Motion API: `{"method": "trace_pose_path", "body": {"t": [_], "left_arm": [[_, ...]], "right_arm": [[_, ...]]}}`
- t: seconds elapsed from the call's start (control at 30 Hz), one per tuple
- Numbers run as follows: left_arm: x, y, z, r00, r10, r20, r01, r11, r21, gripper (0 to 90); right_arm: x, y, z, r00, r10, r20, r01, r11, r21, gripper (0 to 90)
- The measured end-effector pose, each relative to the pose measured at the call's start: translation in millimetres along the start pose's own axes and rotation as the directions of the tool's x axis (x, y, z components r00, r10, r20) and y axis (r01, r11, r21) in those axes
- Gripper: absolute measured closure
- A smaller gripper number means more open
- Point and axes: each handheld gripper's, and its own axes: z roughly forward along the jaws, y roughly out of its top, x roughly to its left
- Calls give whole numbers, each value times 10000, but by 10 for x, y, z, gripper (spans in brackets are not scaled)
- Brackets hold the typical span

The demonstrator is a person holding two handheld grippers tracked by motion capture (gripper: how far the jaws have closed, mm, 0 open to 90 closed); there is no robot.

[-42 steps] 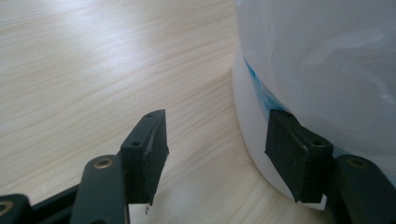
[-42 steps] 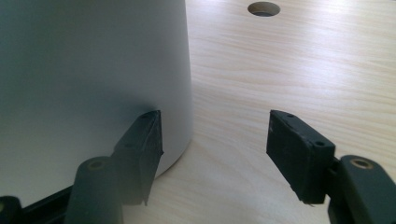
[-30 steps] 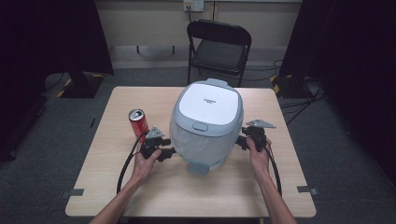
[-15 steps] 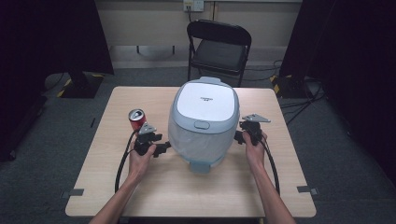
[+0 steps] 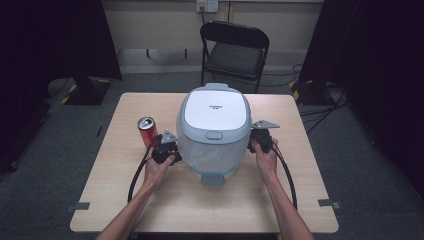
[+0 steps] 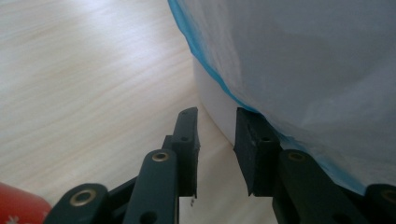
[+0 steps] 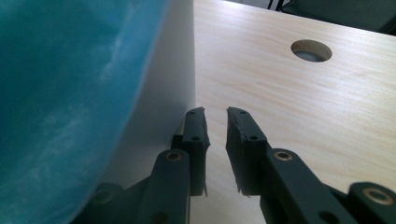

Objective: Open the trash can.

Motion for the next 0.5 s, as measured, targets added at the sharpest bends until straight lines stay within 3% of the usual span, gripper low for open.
{"method": "trace_pose_path", "body": {"t": [0.17, 0.23, 0.33, 0.4, 0.5], "left_arm": [[-70, -113, -115, 9994, -117, 340, 120, 9999, -89, 676], [-127, -173, -192, 9975, -37, 706, 40, 10000, -52, 673], [-202, -204, -267, 9979, 134, 640, -141, 9998, 109, 640], [-225, -235, -310, 9967, 145, 793, -157, 9998, 147, 565], [-245, -268, -341, 9957, 68, 927, -78, 9999, 100, 544]], "right_arm": [[72, -71, -110, 9998, -148, -138, 148, 9999, -12, 757], [125, -123, -196, 9997, -187, -180, 187, 9998, 33, 740], [154, -169, -285, 9995, -210, -219, 213, 9997, 139, 695], [161, -198, -333, 9993, -26, -379, 35, 9997, 232, 686], [200, -227, -382, 9991, -111, -400, 122, 9995, 278, 686]]}}
